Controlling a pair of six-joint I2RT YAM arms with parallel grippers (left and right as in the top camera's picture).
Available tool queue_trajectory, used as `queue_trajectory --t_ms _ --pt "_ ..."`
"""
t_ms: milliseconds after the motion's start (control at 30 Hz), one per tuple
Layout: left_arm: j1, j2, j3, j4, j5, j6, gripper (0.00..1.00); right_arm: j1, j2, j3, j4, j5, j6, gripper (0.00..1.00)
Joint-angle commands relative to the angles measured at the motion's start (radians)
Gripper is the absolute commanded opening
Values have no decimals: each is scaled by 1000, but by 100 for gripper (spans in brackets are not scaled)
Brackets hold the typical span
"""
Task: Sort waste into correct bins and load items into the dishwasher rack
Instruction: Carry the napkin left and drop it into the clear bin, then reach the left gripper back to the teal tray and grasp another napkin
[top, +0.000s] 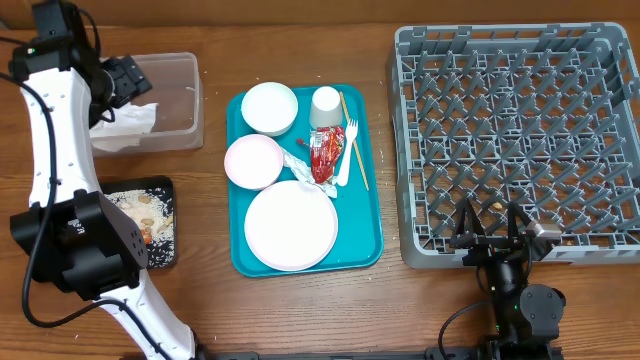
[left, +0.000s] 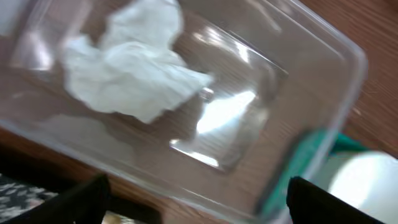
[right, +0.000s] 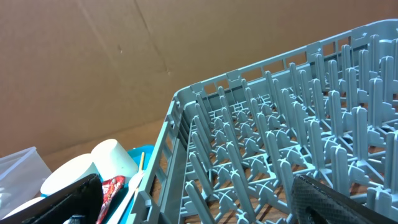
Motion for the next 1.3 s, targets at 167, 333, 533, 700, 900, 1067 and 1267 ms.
queue_trajectory --t_ms 167,333,533,700,900,1067,1267 --pt "-123 -76 13 -107 304 105 87 -3 -9 -10 6 13 -6 100" --pt "-304 -94 13 -242 292 103 87 -3 -9 -10 6 12 -6 100" --pt "-469 -94 -28 -297 240 -10 88 -3 -9 -10 7 13 -6 100" --pt "-550 -94 -102 -304 131 -349 93 -3 -9 -10 6 13 -6 100" --pt "-654 -94 -277 -137 121 -488 99 -3 -9 -10 6 13 -6 100" --pt "-706 -94 -353 -18 121 -531 100 -3 -9 -10 6 13 -6 100" --pt "-711 -94 -396 60 121 -549 98 -3 -9 -10 6 13 -6 100"
